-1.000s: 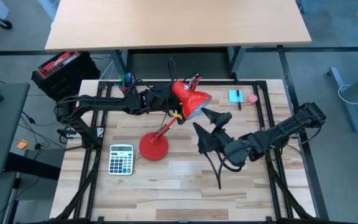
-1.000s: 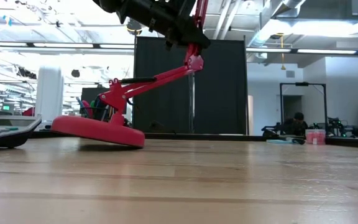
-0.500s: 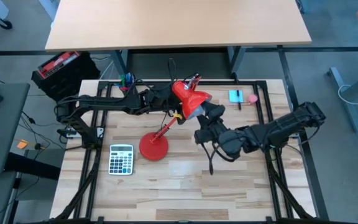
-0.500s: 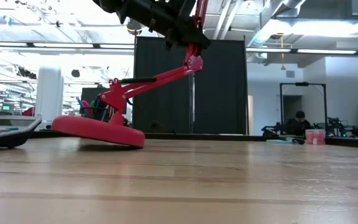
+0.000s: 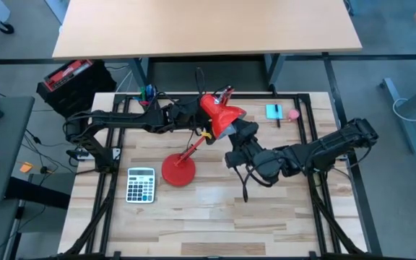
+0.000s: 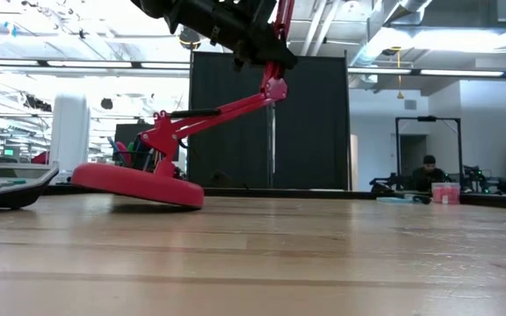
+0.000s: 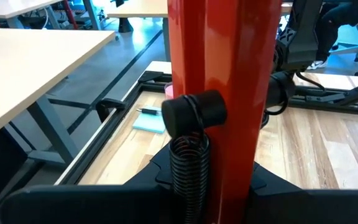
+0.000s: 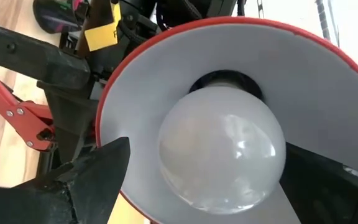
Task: Screw lightbulb
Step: Insert the white lightbulb into the red desk lamp
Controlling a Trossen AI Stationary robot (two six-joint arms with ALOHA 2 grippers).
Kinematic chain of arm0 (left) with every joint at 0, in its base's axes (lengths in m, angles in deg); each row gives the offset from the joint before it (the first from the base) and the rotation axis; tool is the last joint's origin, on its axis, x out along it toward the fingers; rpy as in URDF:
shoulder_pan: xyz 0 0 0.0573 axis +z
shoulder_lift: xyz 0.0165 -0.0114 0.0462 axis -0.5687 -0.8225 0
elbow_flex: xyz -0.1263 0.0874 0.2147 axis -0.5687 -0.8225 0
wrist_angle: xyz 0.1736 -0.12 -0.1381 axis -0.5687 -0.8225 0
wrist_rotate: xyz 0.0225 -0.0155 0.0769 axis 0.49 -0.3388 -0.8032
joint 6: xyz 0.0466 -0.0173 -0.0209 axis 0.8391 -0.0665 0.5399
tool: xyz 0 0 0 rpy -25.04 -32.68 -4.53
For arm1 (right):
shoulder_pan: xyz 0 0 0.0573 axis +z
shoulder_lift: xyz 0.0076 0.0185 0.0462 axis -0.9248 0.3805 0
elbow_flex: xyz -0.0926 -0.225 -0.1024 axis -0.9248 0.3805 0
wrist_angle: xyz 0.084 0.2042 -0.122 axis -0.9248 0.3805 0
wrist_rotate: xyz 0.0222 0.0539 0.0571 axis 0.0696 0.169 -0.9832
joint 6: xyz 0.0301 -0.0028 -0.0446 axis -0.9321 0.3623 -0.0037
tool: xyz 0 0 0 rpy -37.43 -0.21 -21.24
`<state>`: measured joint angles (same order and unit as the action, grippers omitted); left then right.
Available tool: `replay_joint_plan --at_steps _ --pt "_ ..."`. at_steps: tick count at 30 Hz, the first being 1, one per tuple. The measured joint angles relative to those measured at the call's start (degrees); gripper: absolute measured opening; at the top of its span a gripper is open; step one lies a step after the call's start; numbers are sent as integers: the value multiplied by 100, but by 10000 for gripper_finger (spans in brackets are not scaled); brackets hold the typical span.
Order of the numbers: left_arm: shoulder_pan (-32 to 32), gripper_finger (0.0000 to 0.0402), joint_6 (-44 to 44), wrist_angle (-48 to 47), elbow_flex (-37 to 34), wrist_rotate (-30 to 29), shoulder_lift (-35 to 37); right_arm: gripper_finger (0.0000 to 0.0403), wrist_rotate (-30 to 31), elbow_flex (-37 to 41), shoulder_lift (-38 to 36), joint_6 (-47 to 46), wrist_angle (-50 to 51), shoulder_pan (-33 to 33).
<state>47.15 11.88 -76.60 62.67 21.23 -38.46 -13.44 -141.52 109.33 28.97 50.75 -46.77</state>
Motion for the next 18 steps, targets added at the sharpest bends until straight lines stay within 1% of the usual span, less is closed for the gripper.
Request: replay_joint_plan --at_steps 4,8,14,18 --pt "0 59 5 2 0 2 0 383 -37 0 0 115 -137 0" --pt "0 59 3 2 0 -1 0 358 -52 0 2 158 -378 4" --pt "0 59 3 -2 0 -1 0 310 -50 0 4 128 -398 -7" --pt "0 59 5 -11 0 -2 0 296 -50 0 4 110 -398 -7"
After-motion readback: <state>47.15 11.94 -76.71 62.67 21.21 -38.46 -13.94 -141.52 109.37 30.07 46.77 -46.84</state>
